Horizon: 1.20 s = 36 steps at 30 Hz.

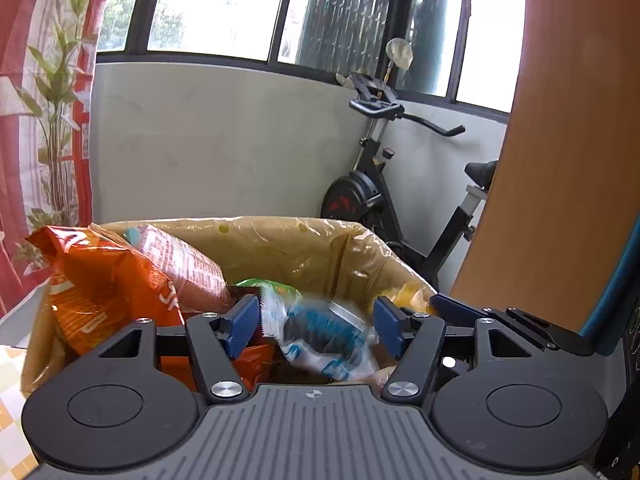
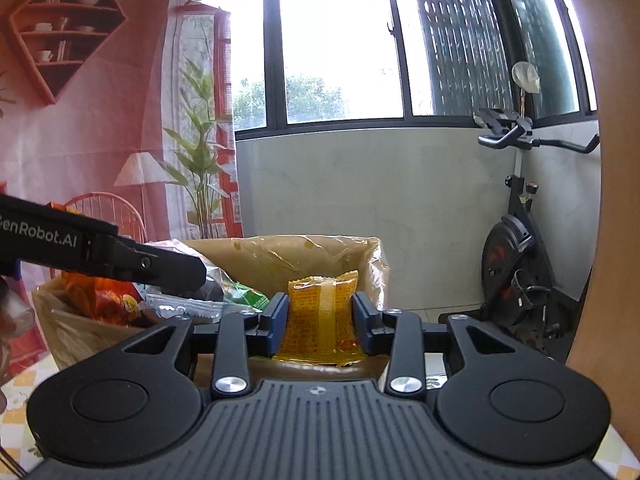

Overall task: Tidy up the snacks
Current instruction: 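Open both grippers to drop the snacks into the box, then move both tools back down to the last snacks on the table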

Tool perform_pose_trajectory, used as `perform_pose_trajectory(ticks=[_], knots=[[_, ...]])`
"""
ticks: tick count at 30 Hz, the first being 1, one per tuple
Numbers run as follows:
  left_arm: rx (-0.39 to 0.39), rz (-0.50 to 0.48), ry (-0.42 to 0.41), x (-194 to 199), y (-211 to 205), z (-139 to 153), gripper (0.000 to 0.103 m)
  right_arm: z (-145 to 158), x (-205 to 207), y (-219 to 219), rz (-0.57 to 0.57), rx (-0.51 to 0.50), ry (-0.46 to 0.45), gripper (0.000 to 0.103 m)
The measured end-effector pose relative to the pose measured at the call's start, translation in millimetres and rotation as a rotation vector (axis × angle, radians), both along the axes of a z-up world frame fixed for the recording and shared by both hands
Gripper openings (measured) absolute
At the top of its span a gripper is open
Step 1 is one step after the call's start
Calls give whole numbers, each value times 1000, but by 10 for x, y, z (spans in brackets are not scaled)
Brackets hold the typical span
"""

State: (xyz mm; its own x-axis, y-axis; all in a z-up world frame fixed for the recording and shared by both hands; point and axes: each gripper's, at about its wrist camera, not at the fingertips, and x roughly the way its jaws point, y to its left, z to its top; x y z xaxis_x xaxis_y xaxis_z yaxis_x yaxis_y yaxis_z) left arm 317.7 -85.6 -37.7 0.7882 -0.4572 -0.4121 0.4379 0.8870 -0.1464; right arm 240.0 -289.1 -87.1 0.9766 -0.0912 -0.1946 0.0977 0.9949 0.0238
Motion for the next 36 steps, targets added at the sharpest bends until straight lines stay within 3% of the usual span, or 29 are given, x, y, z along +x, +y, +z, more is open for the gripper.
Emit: perform_pose_trajectory(ticks=[4,20,26,36], knots=[[11,11,-24,-92,71,87,67,12,-87,81,8,-14,-7,55],[-16,-4,-134,-924,574,190,67,11,-645,353,8,89,-10,55],[13,35,-110,-1108,824,-42,67,-188,-758,496,24,127,33,55],[62,143,17,-1061,1253,-608,66,-738,-693,815,99,143,188,55]])
